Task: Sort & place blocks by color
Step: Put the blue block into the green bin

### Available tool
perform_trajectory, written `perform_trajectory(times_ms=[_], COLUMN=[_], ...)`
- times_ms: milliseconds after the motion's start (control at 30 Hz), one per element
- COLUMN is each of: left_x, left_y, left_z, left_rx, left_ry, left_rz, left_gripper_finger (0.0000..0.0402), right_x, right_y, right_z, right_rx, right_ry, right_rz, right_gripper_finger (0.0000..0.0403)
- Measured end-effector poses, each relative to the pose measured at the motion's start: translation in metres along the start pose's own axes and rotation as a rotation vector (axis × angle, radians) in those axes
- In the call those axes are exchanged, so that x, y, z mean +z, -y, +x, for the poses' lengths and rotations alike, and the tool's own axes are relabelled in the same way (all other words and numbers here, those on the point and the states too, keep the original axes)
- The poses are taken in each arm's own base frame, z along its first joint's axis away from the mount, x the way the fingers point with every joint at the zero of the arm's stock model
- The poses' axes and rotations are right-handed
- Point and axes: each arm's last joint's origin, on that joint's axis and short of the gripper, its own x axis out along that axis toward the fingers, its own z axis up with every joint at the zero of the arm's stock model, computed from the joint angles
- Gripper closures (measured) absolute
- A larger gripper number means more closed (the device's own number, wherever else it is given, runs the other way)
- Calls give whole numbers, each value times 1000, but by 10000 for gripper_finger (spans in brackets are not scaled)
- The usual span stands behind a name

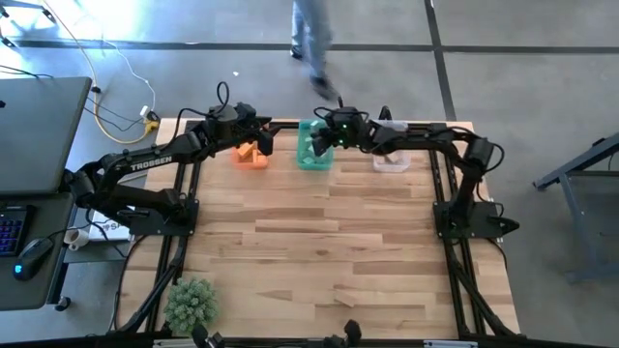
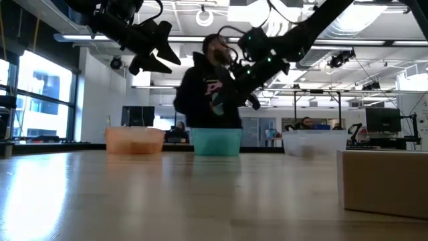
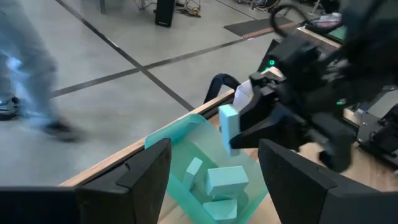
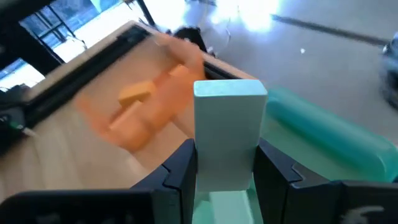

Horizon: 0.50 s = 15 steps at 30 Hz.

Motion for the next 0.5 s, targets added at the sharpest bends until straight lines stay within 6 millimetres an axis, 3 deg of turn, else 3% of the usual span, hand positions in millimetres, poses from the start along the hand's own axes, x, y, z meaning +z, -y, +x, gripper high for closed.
perform_trajectory(times_ms=[267,500], left_x=[0,0], left_y=[0,0], left_z=[0,0], left_rx=[0,-1], left_ry=[0,0], left_rz=[-1,-1], left_gripper_finger=[172,172], right_x=[-16,-23], right_y=[19,23], right_z=[19,25], right_rx=[-36,-68], right_ry=[-66,-77], right_rz=[16,16], right_gripper_finger=[304,304])
